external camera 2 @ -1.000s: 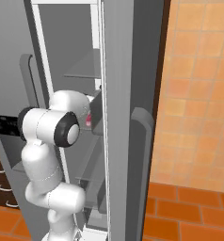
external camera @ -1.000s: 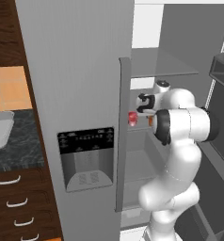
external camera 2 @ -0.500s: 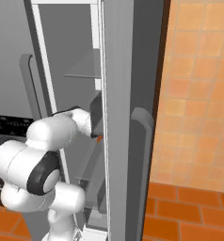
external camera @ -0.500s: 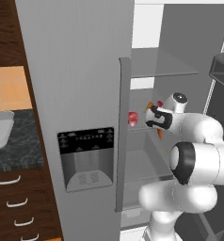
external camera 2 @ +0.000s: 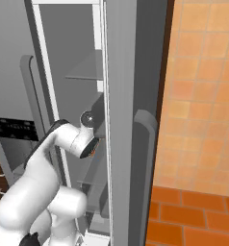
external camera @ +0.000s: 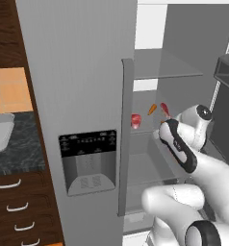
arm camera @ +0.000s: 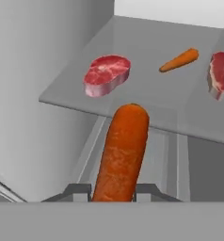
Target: Place one carrot and one steak in each tupperware on the nearby counter, to pack two identical lunches.
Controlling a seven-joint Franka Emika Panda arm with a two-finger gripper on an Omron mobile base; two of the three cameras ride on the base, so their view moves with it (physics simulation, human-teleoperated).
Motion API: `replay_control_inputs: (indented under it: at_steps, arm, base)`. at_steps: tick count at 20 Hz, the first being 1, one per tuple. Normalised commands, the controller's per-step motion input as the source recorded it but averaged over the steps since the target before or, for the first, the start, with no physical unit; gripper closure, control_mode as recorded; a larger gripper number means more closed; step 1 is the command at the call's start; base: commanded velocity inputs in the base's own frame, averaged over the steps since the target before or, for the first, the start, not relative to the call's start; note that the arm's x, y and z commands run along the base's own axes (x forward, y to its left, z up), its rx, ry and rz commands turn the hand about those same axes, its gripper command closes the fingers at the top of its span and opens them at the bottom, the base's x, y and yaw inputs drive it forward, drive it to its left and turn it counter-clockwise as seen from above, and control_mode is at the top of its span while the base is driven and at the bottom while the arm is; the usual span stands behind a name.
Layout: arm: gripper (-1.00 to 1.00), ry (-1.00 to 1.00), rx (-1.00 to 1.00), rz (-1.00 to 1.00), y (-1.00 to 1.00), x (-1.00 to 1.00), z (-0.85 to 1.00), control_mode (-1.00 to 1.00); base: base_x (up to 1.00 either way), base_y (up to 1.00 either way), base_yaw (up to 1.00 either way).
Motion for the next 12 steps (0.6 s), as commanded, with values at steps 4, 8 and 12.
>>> replay_control_inputs:
  at_steps: [4, 8, 12]
  arm:
    - [1.00, -0.18, -0.01, 0.18, 0.10, -0.67, 0.46, -1.00]
    - [1.00, -0.15, -0.03, 0.16, 0.20, -0.59, 0.50, -1.00]
    - [1.00, -0.12, -0.04, 0.12, 0.24, -0.46, 0.21, -1.00]
  base:
    - [0.00, 0.00, 0.00]
    - [0.00, 0.00, 0.00]
    - [0.00, 0.00, 0.00]
